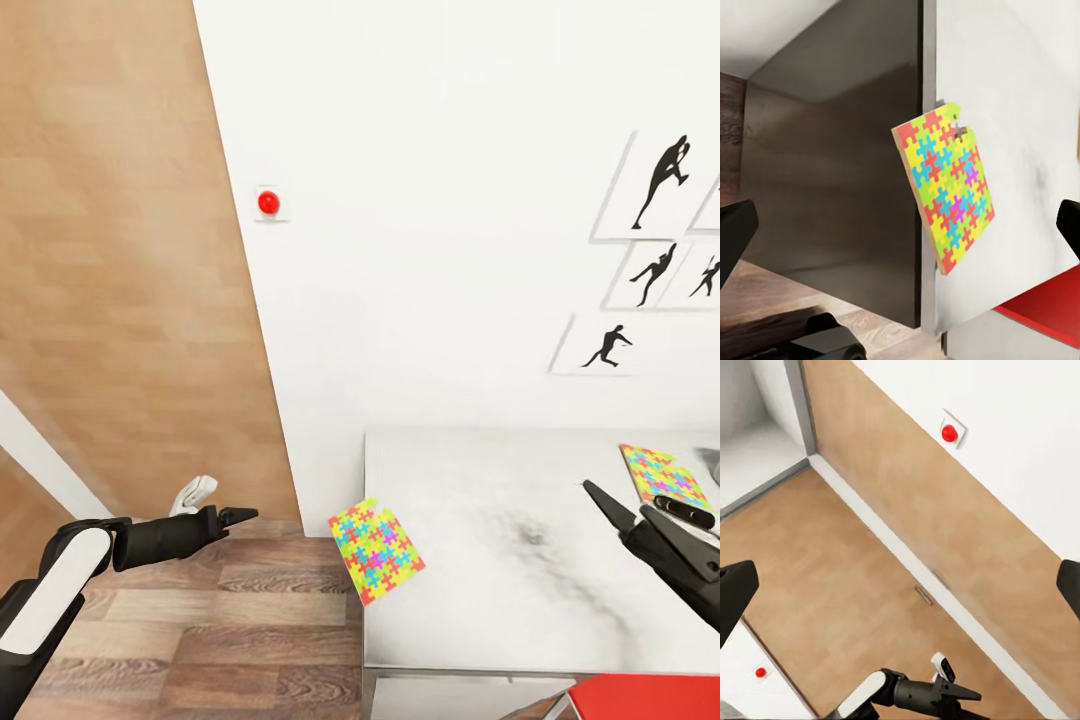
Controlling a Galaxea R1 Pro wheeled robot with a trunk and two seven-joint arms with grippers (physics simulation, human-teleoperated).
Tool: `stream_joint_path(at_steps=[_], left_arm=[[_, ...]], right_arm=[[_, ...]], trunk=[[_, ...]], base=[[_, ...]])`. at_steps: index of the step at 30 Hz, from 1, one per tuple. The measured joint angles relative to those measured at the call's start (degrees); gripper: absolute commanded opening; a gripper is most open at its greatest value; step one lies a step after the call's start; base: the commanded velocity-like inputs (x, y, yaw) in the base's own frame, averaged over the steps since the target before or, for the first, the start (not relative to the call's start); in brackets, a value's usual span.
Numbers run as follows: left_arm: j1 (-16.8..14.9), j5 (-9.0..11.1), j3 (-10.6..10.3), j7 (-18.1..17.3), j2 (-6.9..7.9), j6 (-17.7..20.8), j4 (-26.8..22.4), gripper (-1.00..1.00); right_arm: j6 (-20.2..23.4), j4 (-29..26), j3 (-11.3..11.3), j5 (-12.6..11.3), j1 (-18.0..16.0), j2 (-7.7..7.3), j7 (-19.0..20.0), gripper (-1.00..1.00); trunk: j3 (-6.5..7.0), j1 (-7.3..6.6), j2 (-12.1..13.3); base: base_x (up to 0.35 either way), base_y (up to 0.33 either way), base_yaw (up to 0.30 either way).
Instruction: Put all the toys in the child's room - the three board games (two on the bed and one on the table), the two jigsaw puzzles on the table, and the tennis ball on the table - inside the toy box on the table in the child's room.
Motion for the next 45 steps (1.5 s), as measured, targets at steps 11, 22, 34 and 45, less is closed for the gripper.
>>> stream_joint_path(at_steps=[11,22,34,45], left_arm=[[-0.1,0.3,-0.1,0.1,-0.46,0.0,2.8,1.00],[-1.4,0.7,-0.1,-0.2,-0.51,0.3,5.4,1.00],[-1.4,0.7,-0.1,-0.2,-0.53,0.3,5.4,1.00],[-2.0,0.4,-0.1,0.1,-2.70,0.4,6.1,1.00]], right_arm=[[-5.1,0.5,0.2,0.1,0.0,0.11,2.3,1.00],[-4.5,2.0,0.1,0.0,0.0,-0.01,-5.1,1.00],[-5.0,5.2,0.2,0.1,0.0,0.09,-9.2,1.00],[10.7,-0.4,0.1,-0.3,-0.1,-0.14,-25.3,1.00]], trunk=[[-1.99,2.42,-4.4],[-3.97,4.84,-8.8],[-6.13,7.48,-13.7],[-8.11,9.90,-18.1]], base=[[0.000,0.000,0.000],[0.000,0.000,0.000],[0.000,0.000,0.000],[0.000,0.000,0.000]])
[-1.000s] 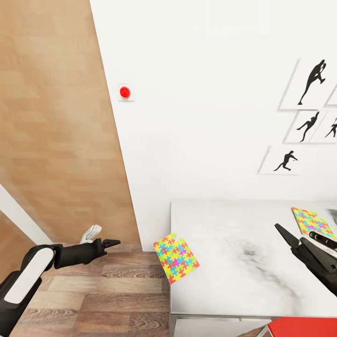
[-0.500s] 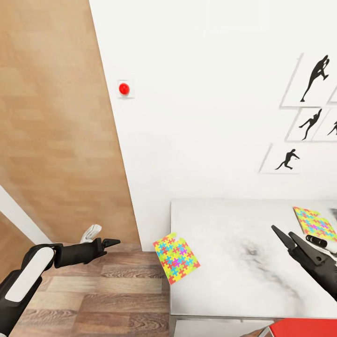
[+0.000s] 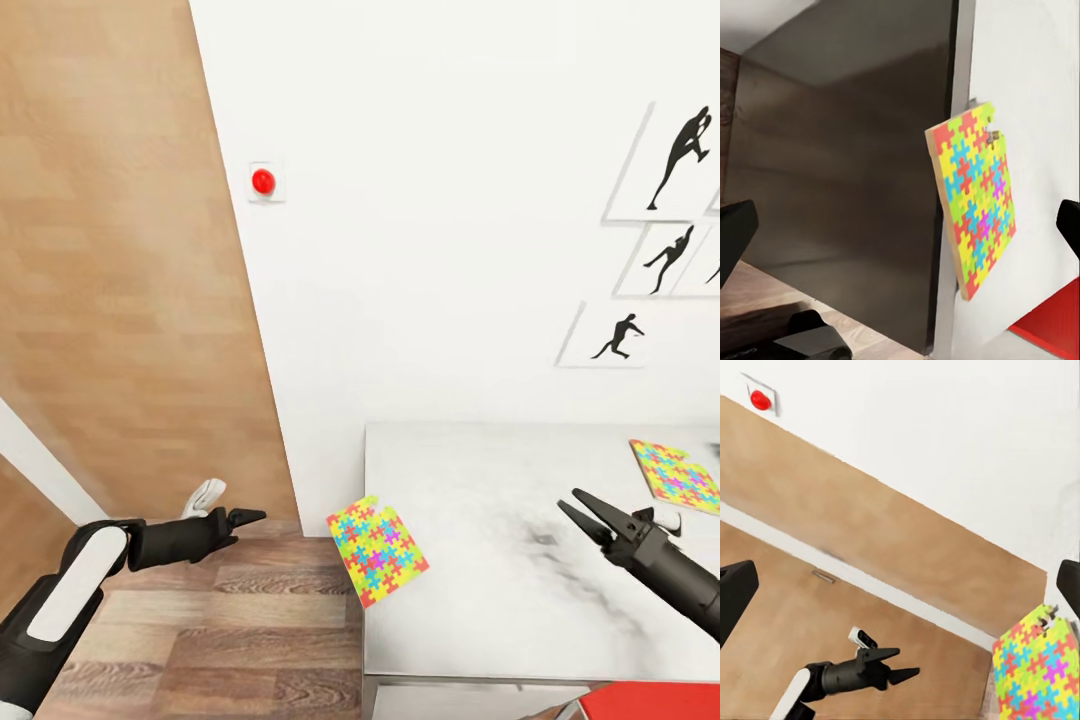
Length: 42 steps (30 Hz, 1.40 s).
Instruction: Put all the toys in the child's room - the three board games (two on the bed and one on the table), the two jigsaw puzzles on the table, and the tennis ball on the table - inside the toy box on the table in the child's room.
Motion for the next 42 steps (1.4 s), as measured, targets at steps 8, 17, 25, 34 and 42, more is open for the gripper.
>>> stream_joint_path(at_steps=[8,17,25,34,42], left_arm=[[-4.4,-0.3,0.0,0.0,-2.67,0.0,8.9,1.00],[-8.2,-0.6,0.0,-0.2,-3.99,-0.1,17.6,1.00],[-8.4,-0.4,0.0,-0.4,-4.05,0.0,18.2,1.00],[-8.4,0.2,-0.8,-3.8,-4.10,1.2,18.3,1.00],[-8.7,-0.3,-8.8,-22.2,-1.72,1.3,18.3,1.00]], right_arm=[[5.3,-0.5,0.3,-3.1,0.1,-0.54,0.7,1.00],[5.3,-0.5,0.3,-14.2,0.1,-1.24,1.5,1.00],[5.3,-0.5,0.3,-15.0,0.1,-1.46,1.4,1.00],[5.3,-0.5,0.2,-15.1,0.0,-1.49,1.4,1.00],[5.3,-0.5,0.1,-15.0,0.1,-1.51,1.4,1.00]], trunk=[[-1.44,1.76,-3.2],[-3.06,3.74,-6.8],[-4.50,5.50,-10.0],[-6.12,7.47,-13.7],[-7.55,9.23,-16.9]], base=[[0.000,0.000,0.000],[0.000,0.000,0.000],[0.000,0.000,0.000],[0.000,0.000,0.000],[0.000,0.000,0.000]])
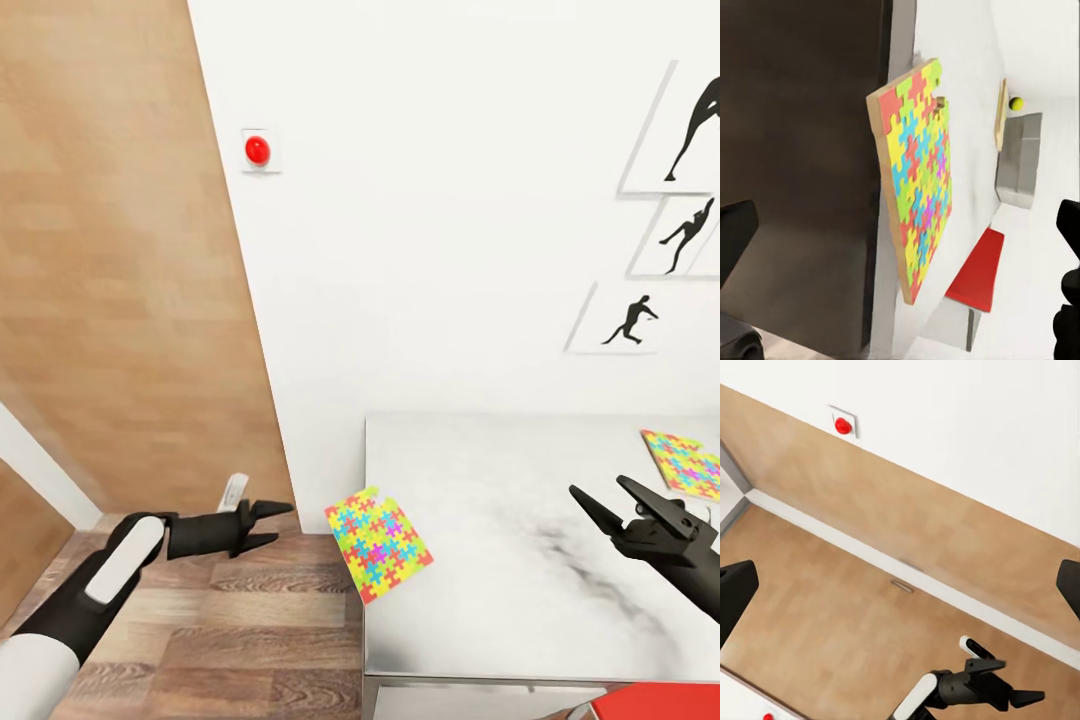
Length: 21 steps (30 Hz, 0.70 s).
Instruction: Put all the toys in the child's room - the three board games (two on the bed and one on the table), the two jigsaw puzzles on the table, and the tennis ball on the table - inside the toy box on the table in the child's room.
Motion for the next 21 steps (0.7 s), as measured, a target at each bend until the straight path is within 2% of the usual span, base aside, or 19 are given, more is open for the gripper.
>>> stream_joint_path(at_steps=[5,21], left_arm=[[-0.1,-0.2,-1.4,-2.3,1.54,0.0,0.0,1.00],[-0.1,-0.3,-1.7,-2.7,1.79,0.0,-0.3,1.00]], right_arm=[[0.0,0.0,0.0,0.0,0.0,0.00,0.0,1.00],[0.0,0.0,0.0,0.0,0.1,0.02,0.0,1.00]], trunk=[[-0.90,1.10,-2.0],[-3.77,4.61,-8.4]], base=[[0.000,0.000,0.000],[0.000,0.000,0.000]])
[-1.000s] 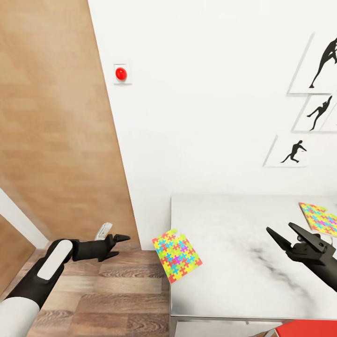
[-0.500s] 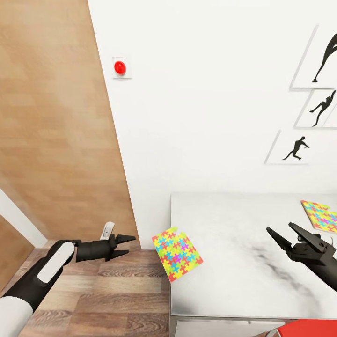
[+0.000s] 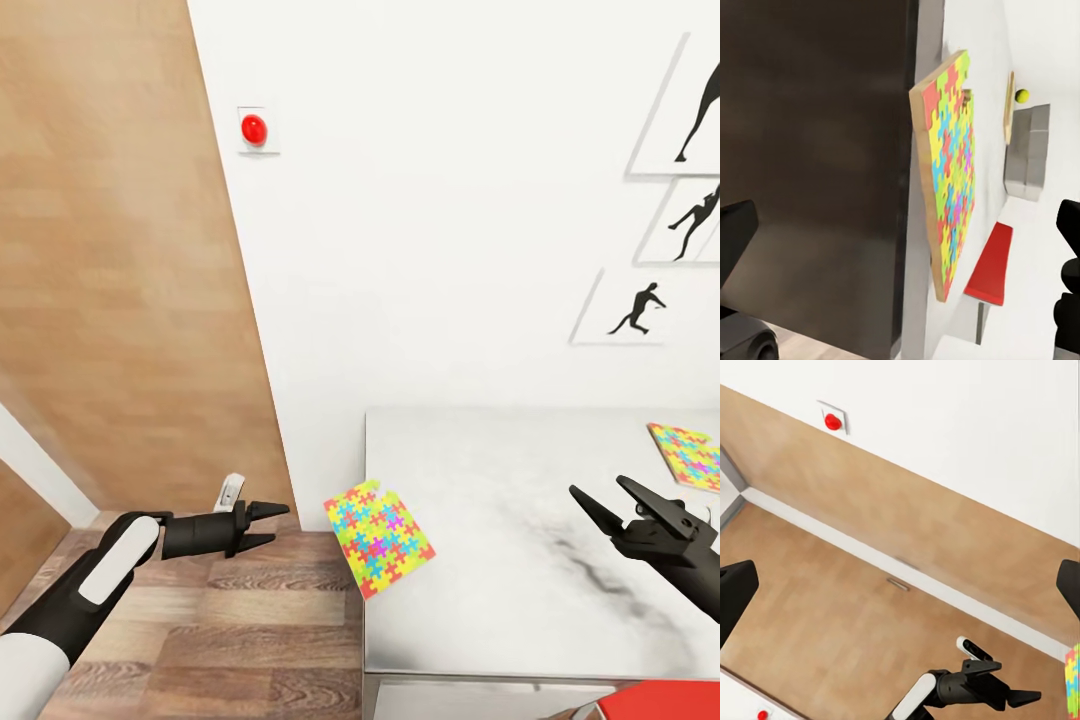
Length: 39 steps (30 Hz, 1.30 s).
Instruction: Put all the toys in the child's room - the three board games (two on the bed and one on the table), the two jigsaw puzzles on the table, and the tennis ball on the table - inside the toy box on the table in the child's room.
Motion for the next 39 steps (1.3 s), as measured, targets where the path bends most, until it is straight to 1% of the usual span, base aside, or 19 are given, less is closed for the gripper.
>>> stream_joint_path(at_steps=[2,11,28,39], left_arm=[[0.0,0.0,0.0,0.0,0.00,0.0,0.0,1.00],[0.0,0.0,0.1,0.0,0.05,0.0,0.0,1.00],[0.0,-0.1,0.1,0.0,0.25,0.0,-0.6,1.00],[0.0,-0.1,0.1,0.0,0.26,0.0,-0.5,1.00]], right_arm=[[0.0,0.0,0.0,0.0,0.0,0.01,0.0,1.00],[0.0,0.0,0.0,0.0,0.0,0.06,0.0,1.00],[0.0,0.0,0.0,-0.1,0.0,0.06,0.0,1.00],[0.0,0.0,0.0,0.0,0.0,0.06,0.0,1.00]], trunk=[[-0.36,0.44,-0.8],[-0.36,0.45,-0.8],[-0.36,0.45,-0.8],[-0.37,0.45,-0.8]], base=[[0.000,0.000,0.000],[0.000,-0.010,0.000],[0.000,-0.167,0.000],[0.004,-0.029,0.000]])
